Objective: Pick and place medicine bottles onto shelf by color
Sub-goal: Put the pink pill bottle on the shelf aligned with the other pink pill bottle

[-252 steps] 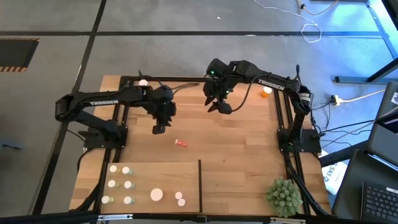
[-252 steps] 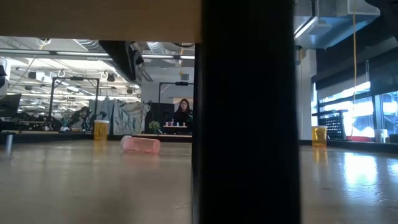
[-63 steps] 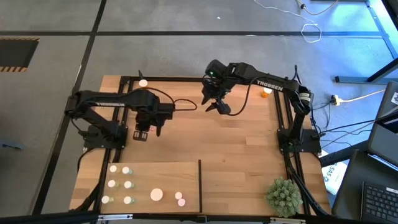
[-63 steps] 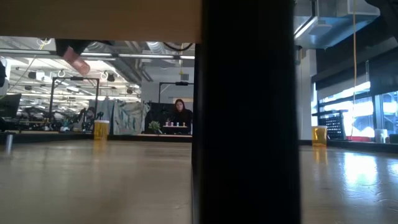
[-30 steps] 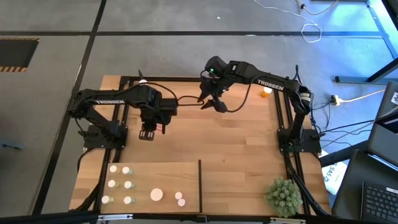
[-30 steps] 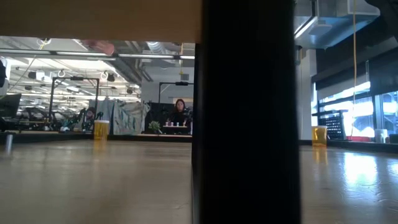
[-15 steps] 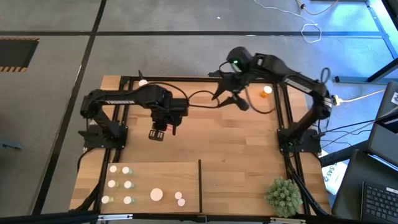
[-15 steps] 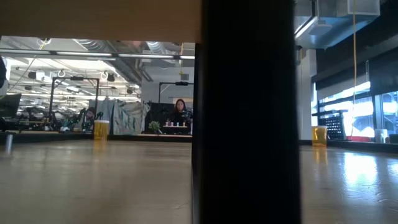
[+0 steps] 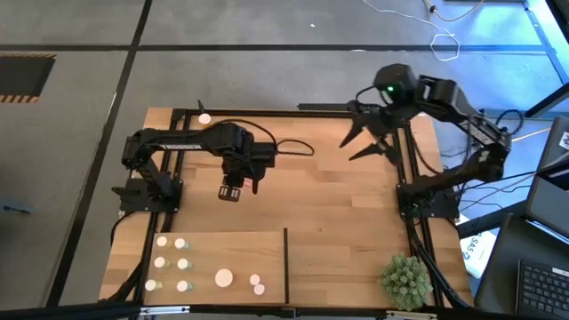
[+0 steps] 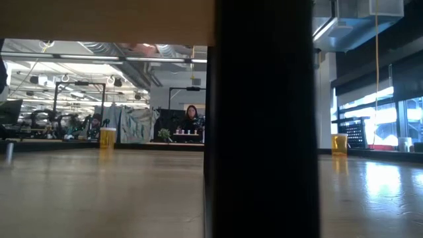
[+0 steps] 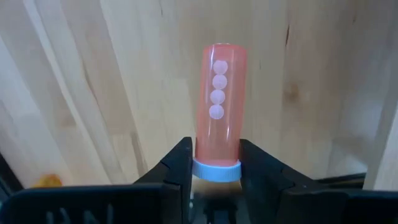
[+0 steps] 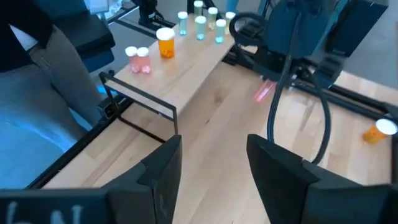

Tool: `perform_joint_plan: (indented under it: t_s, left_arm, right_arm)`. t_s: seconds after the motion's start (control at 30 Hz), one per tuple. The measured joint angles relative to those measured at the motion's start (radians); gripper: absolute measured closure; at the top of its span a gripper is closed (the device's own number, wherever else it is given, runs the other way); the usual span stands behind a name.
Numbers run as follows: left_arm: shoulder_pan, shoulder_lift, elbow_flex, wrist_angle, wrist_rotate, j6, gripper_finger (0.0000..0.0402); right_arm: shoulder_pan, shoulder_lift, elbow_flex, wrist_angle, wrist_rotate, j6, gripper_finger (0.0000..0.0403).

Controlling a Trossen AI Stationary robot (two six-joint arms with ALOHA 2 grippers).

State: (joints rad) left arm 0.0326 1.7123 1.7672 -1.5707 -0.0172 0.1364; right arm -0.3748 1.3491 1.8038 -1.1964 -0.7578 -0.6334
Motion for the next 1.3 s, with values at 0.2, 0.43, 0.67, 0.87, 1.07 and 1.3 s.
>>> perform_joint_plan:
  t_s: [0.2,0.43,0.67,0.87,1.07,1.3]
  left_arm:
    - [-0.004,0.000,0.000,0.000,0.016,-0.010,0.0312]
    - [-0.034,0.000,0.000,0.000,0.039,-0.074,0.0312]
    - [-0.037,0.000,0.000,-0.001,0.035,-0.123,0.0312]
    - [-0.037,0.000,0.000,0.000,0.006,-0.105,0.0312]
    - [-0.037,0.000,0.000,0.000,-0.034,-0.105,0.0312]
    - [-0.021,0.000,0.000,0.000,-0.070,-0.159,0.0312]
  right_arm:
    - [0.000,-0.056,0.000,-0.001,0.002,0.000,0.0218]
    - [0.000,-0.050,-0.013,-0.008,-0.108,0.003,0.0218]
    - [0.000,-0.039,-0.067,-0.003,-0.143,0.004,0.0218]
    - [0.023,-0.038,-0.140,0.010,-0.153,0.010,0.0218]
    - [0.091,-0.012,-0.214,0.166,0.040,0.201,0.0218]
    - [0.188,0.026,-0.312,0.327,0.410,0.292,0.0218]
